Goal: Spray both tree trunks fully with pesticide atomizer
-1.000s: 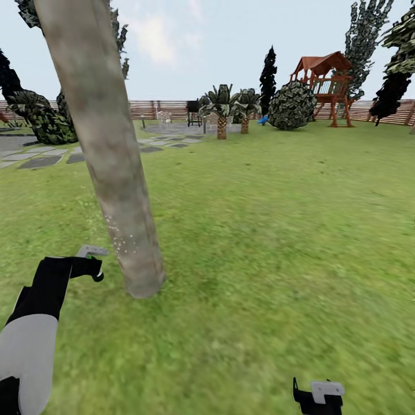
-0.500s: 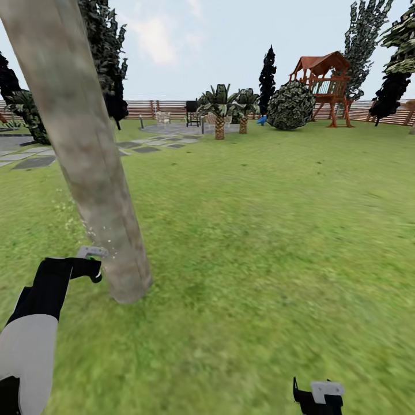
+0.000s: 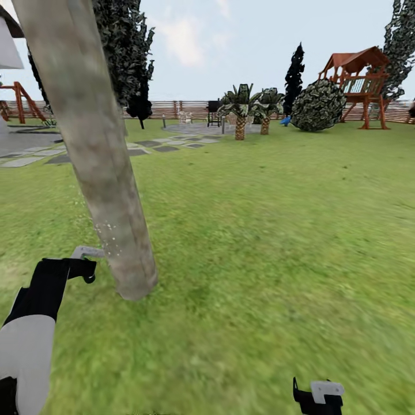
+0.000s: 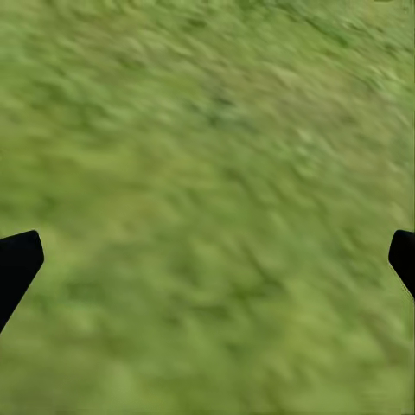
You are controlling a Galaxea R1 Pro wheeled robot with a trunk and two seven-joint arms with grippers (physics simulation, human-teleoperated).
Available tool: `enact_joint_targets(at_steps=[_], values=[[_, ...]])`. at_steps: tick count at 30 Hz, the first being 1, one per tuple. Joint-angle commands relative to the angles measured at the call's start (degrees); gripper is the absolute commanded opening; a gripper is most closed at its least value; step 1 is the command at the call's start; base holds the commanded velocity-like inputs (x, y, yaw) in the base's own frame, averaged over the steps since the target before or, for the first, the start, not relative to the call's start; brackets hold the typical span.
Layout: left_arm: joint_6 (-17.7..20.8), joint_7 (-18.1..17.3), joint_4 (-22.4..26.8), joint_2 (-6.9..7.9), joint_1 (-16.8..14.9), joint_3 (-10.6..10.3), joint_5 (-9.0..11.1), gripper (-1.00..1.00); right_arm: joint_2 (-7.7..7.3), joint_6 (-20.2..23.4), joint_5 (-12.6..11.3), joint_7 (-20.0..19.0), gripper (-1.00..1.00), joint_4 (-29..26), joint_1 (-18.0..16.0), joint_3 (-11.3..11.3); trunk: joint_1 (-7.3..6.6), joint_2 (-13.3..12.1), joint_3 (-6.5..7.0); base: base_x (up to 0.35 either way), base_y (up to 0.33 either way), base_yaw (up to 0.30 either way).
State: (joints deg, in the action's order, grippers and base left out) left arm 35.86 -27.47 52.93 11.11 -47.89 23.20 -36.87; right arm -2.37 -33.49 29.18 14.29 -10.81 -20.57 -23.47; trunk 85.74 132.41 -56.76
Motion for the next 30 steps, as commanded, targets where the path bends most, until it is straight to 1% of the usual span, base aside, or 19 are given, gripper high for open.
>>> enact_joint_targets(at_steps=[1, 4, 5, 6, 7, 8, 9, 10, 11, 12, 13, 14, 15, 17, 19, 22, 23, 29, 30], values=[[0.0, 0.1, 0.0, 0.02, 0.2, 0.0, 0.0, -1.00, 0.00, 0.0, 0.0, 0.0, 1.00, 0.0, 0.0, 0.0, 0.00, 0.0, 0.00, 0.000, -0.271, 0.129], [0.0, 0.3, 0.0, -0.56, 1.1, -0.3, 0.2, -1.00, 0.00, 0.0, 0.0, 0.0, 1.00, 0.0, 0.0, 0.0, 0.00, 0.0, 0.00, 0.000, -0.271, 0.031], [0.0, 0.3, 0.0, -1.03, 1.1, -0.4, 0.5, -1.00, 0.00, 0.0, 0.0, 0.0, 1.00, 0.0, 0.0, 0.0, 0.00, 0.0, 0.00, 0.000, -0.271, 0.007], [0.0, 0.3, 0.0, -1.68, 1.2, -0.4, 0.5, -1.00, 0.00, 0.0, 0.0, 0.0, 1.00, 0.0, 0.0, 0.0, 0.00, 0.0, 0.00, 0.000, -0.271, 0.005], [0.0, 0.3, 0.0, -3.79, 1.2, -0.3, 0.2, -1.00, 0.00, 0.0, 0.0, 0.0, 1.00, 0.0, 0.0, 0.0, 0.00, 0.0, 0.00, 0.000, -0.271, 0.001], [-0.1, 0.3, 0.0, -4.65, 1.2, -0.2, 0.1, -1.00, 0.00, 0.0, 0.0, 0.0, 1.00, 0.0, 0.0, 0.0, 0.00, 0.0, 0.00, 0.000, -0.271, 0.001], [-0.1, 0.5, 0.0, -4.63, 1.2, 0.0, 0.1, -1.00, 0.00, 0.0, 0.0, 0.0, 1.00, 0.0, 0.0, 0.0, 0.00, 0.0, 0.00, 0.000, -0.271, 0.000], [-0.1, 0.7, 0.0, -4.30, 1.3, 0.5, 0.1, -1.00, 0.00, 0.0, 0.0, 0.0, 1.00, 0.0, 0.0, 0.0, 0.00, 0.0, 0.00, 0.000, -0.271, 0.000], [-0.2, 1.4, 0.0, -3.31, 1.5, 1.5, 0.1, -1.00, 0.00, 0.0, 0.0, -0.1, 1.00, 0.0, 0.0, 0.0, 0.00, 0.0, 0.00, 0.000, -0.271, 0.000], [-0.5, 3.8, 0.0, -0.61, 2.5, 3.9, 0.3, -1.00, 0.00, 0.0, 0.0, 0.0, 1.00, 0.0, 0.0, 0.0, 0.00, 0.0, 0.00, 0.000, -0.271, 0.000], [-0.7, 5.0, 0.0, 0.53, 3.1, 5.6, 0.4, -1.00, 0.00, 0.0, 0.0, 0.0, 1.00, 0.0, 0.0, 0.0, 0.00, 0.0, 0.00, 0.000, -0.271, 0.000], [-0.8, 5.5, 0.0, 0.96, 3.5, 6.7, 0.5, -1.00, 0.00, 0.0, 0.0, -0.1, 1.00, 0.0, 0.0, 0.0, 0.00, 0.0, 0.00, 0.000, -0.271, 0.000], [-0.9, 5.9, 0.0, 1.33, 4.0, 8.3, 0.5, -1.00, 0.00, 0.0, 0.0, 0.0, 1.00, 0.0, 0.0, 0.0, 0.00, 0.0, 0.00, 0.000, -0.271, 0.000], [-1.4, 6.1, -0.1, 1.50, 4.6, 10.2, 0.6, -1.00, 0.00, 0.0, 0.0, 0.0, 1.00, 0.0, 0.0, 0.0, 0.00, 0.0, 0.00, 0.000, -0.271, 0.000], [-3.2, 6.3, -0.8, 1.30, 5.9, 10.9, 0.7, -1.00, 0.00, 0.0, 0.0, 0.0, 1.00, 0.0, 0.0, 0.0, 0.00, 0.0, 0.00, 0.000, -0.271, 0.002], [-5.9, 6.4, -3.4, 1.00, 7.2, 11.2, 0.7, -1.00, 0.00, 0.0, 0.0, 0.0, 1.00, 0.0, 0.0, 0.0, 0.00, 0.0, 0.00, 0.021, -0.271, 0.103], [-6.2, 6.4, -4.0, 0.92, 7.3, 11.2, 0.7, -1.00, 0.00, 0.0, 0.0, 0.0, 1.00, 0.0, 0.0, 0.0, 0.00, 0.0, 0.00, 0.068, -0.271, 0.234], [-6.7, 6.5, -5.2, 0.76, 7.5, 11.3, 0.8, -1.00, 0.00, 0.0, 0.0, 0.0, 1.00, 0.0, 0.0, 0.0, 0.00, 0.0, 0.00, 0.104, -0.271, 0.269], [-6.7, 6.5, -5.3, 0.47, 7.5, 11.3, 0.8, -1.00, 0.02, 0.0, 0.0, 0.0, 1.00, 0.0, 0.0, 0.0, 0.00, 0.0, 0.00, 0.111, -0.271, 0.277]])
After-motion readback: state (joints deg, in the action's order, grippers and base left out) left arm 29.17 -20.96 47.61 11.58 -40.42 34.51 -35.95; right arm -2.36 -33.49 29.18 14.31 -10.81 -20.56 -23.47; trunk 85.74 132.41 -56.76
